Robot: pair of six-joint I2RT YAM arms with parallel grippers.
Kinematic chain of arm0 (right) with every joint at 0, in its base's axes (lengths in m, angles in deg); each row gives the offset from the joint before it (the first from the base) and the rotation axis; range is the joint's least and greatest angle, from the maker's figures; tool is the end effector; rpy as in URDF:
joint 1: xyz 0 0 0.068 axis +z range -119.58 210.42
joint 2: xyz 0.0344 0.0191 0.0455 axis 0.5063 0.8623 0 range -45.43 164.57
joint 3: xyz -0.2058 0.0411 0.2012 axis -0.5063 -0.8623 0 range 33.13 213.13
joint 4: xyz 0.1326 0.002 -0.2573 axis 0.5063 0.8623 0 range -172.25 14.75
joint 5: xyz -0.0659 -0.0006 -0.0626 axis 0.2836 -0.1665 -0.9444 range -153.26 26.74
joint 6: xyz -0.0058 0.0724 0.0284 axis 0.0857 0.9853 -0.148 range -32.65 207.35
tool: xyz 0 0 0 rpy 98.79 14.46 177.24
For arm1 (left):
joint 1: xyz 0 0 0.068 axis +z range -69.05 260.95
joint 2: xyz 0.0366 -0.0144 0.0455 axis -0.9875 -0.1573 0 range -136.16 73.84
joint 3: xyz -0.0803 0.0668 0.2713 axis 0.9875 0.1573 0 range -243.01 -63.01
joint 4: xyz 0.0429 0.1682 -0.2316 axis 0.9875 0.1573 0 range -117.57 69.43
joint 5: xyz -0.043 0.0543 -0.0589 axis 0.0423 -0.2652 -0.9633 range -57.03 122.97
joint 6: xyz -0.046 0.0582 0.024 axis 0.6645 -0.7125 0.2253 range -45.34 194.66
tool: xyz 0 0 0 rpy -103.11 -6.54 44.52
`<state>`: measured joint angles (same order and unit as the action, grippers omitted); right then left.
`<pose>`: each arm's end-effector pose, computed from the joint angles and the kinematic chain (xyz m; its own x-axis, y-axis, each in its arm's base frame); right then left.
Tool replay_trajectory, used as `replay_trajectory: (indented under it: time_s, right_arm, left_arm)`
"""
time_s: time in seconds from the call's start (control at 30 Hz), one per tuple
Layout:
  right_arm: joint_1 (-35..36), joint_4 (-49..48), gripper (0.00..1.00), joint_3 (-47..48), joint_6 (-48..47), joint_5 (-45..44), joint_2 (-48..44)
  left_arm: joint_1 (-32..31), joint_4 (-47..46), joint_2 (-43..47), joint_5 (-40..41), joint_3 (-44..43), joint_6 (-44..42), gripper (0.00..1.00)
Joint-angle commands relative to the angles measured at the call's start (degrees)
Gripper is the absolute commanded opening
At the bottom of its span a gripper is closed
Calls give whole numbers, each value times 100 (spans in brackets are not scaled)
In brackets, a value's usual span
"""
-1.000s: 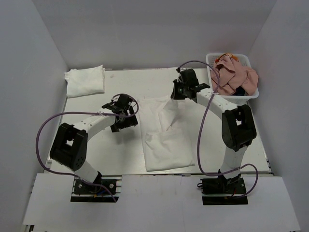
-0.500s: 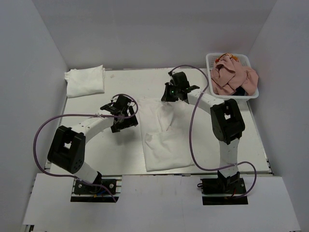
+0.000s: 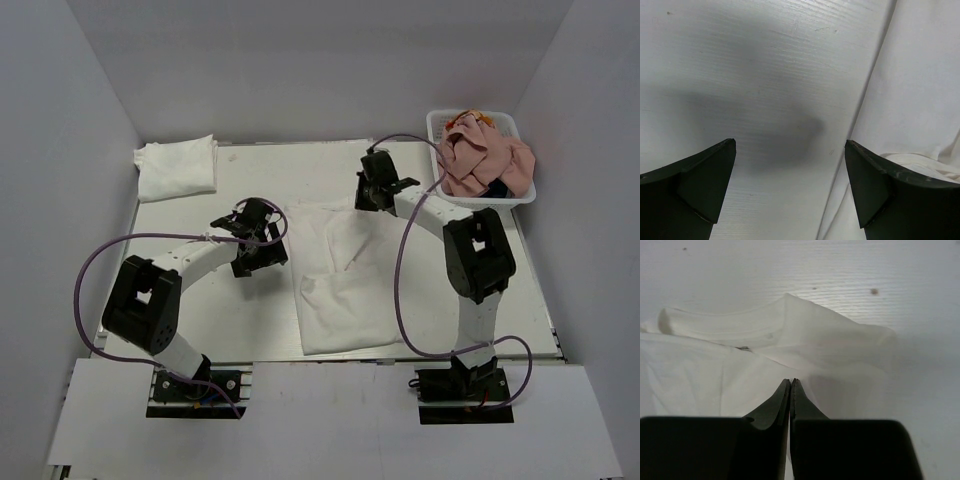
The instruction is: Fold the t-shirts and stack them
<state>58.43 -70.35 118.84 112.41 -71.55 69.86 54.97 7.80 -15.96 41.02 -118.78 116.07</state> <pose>0.4582 0.2330 0.1929 -0.6860 0.1098 -0.7192 -0.0869 0.9691 0.2309 0.3002 -0.1360 0.1610 -0.8887 -0.2955 -0.3505 -0.2645 0.9550 -0.1343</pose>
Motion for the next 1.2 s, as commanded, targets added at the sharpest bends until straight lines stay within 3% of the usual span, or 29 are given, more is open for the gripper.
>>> replay_trajectory:
  time_s: [0.0,0.17,0.37,0.47,0.5,0.57,0.7,1.03,1.17]
  right_arm:
    - [-111,-310,0,-396,-54,-577,-752]
    - [-234,-399,0,-863,-54,-691,-1315]
    - [-393,-259,0,-794,17,-252,-861]
    - [-366,-478,0,-652,-229,450,-648]
    - [-358,-931,0,-652,-525,1243,-604]
    - [-287,-1354,0,-766,-808,1976,-560]
    - [-68,-1674,0,-504,-1134,2314,-394]
    - [337,-973,0,226,-1372,2368,116]
    - [407,-523,0,692,-1320,1904,363]
  left_arm:
    - [23,-154,-2,-146,-83,-19,99]
    - [23,-215,-64,-260,-83,-19,99]
    - [23,-215,-117,-313,-83,-19,99]
    - [23,-215,-117,-313,-83,-19,99]
    - [23,-215,-117,-313,-83,-19,99]
    - [23,-215,-117,-313,-83,-19,99]
    - [23,-215,-178,-313,-83,-19,99]
    - [23,-215,-231,-366,-136,-19,99]
    - [23,-215,-231,-366,-136,-19,99]
